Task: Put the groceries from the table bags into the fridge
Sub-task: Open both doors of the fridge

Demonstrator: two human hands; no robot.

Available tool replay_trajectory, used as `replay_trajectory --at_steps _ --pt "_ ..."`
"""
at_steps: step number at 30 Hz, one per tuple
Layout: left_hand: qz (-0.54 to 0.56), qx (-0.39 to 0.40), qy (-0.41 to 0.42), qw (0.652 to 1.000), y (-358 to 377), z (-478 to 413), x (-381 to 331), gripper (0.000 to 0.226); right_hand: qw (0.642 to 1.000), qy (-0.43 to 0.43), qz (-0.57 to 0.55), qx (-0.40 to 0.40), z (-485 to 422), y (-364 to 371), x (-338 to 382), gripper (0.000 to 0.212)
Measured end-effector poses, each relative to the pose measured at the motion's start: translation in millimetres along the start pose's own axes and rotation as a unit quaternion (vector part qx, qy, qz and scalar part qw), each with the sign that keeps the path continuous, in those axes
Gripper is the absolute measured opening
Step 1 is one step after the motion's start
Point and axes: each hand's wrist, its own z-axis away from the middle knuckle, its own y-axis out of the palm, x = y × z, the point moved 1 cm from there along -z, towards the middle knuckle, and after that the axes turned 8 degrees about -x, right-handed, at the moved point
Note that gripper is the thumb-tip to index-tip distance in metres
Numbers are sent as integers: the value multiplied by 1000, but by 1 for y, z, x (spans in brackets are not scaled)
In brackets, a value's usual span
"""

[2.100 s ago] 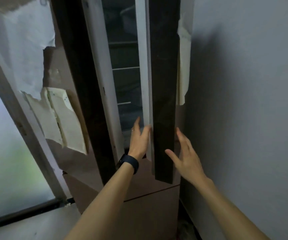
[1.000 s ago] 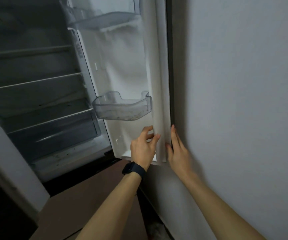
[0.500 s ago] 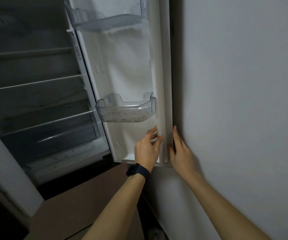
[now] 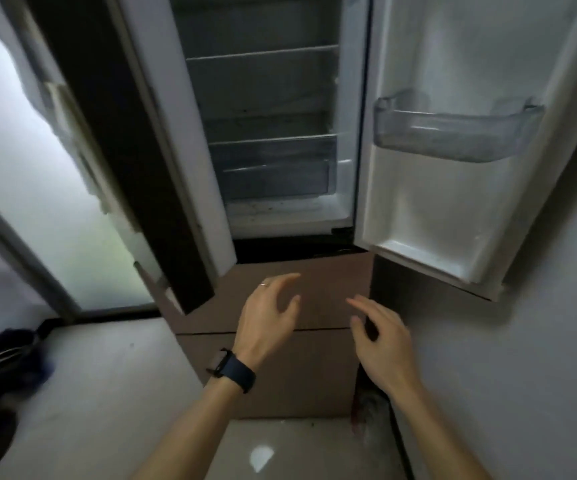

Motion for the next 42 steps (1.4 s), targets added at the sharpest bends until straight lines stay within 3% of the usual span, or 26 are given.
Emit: replay_trajectory --at_steps 3,7,10,18,28,31,33,36,38,40,42 --pt "-29 -98 -35 994 -54 8 36 35 996 -34 -46 67 -12 39 36 33" --pt "-37 -271 -56 960 -126 -1 53 32 980 -93 -94 150 -37 88 97 37" --pt "-26 -320 -73 944 -158 -17 53 45 969 -107 -130 179 -59 114 137 47" --pt "-51 -296 -83 950 -174 -58 55 83 954 -90 -246 148 -119 157 202 68" --pt "-35 -276 -65 958 -186 -52 76 86 958 -112 -239 113 -101 172 206 76" --pt "-62 -281 -78 954 -208 -37 90 89 952 -73 -276 109 -82 181 206 83" --pt "-94 -289 -83 949 -227 -24 104 91 950 -62 -276 133 -70 191 205 76" --pt "-140 -315 -87 935 -256 -7 124 92 949 -128 -236 168 -49 211 203 66" --pt "-231 -345 -52 908 -275 3 138 87 945 -204 -187 174 -30 226 207 66" --pt "-321 -358 -3 877 -291 13 150 79 934 -301 -125 143 -11 242 218 71" --pt "-327 -347 20 879 -301 18 157 66 917 -377 -80 101 5 259 233 75"
